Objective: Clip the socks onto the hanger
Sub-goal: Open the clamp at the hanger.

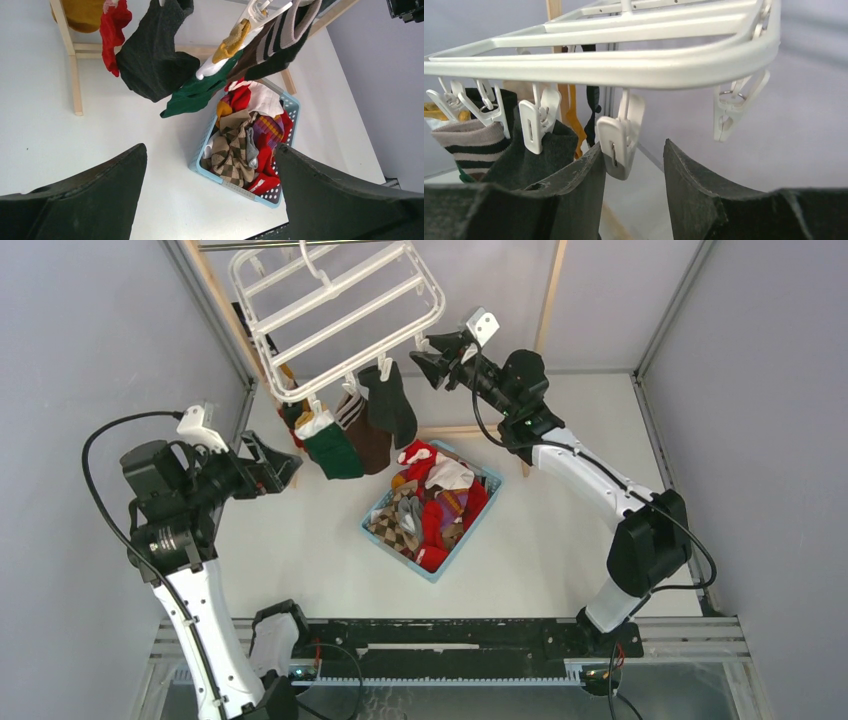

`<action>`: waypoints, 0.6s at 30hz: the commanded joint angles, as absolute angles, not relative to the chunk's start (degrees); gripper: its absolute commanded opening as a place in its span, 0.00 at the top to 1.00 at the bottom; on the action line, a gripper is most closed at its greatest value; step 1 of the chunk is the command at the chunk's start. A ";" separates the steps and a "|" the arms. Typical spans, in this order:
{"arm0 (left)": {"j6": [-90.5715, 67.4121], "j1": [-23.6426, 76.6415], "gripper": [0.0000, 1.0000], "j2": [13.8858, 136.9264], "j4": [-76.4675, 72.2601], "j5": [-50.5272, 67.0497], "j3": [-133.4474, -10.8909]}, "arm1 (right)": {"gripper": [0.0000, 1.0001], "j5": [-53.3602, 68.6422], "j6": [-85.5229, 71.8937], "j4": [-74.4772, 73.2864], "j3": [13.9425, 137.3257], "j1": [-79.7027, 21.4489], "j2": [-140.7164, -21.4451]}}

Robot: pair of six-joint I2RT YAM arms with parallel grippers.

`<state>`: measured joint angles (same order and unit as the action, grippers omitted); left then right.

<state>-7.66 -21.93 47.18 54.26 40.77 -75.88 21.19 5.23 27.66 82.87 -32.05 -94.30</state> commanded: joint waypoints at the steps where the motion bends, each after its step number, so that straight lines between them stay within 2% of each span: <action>1: -8.53 -22.17 0.00 46.32 53.96 43.16 -78.99 | 0.49 20.38 6.91 29.77 86.33 -32.85 -94.81; 5: -8.65 -22.09 0.00 46.45 53.97 43.46 -79.32 | 0.56 20.64 7.00 28.99 87.49 -33.10 -95.43; 15: -10.16 -22.09 0.00 46.02 53.73 45.87 -81.26 | 0.90 20.65 8.15 26.31 86.79 -33.94 -94.29; 18: -10.81 -22.15 0.00 45.68 52.82 47.29 -81.57 | 0.95 19.17 9.12 25.87 85.30 -35.01 -92.61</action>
<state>-9.08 -21.93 46.68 54.59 43.97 -78.43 20.88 7.42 25.76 85.12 -33.39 -95.48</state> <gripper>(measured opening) 0.996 0.257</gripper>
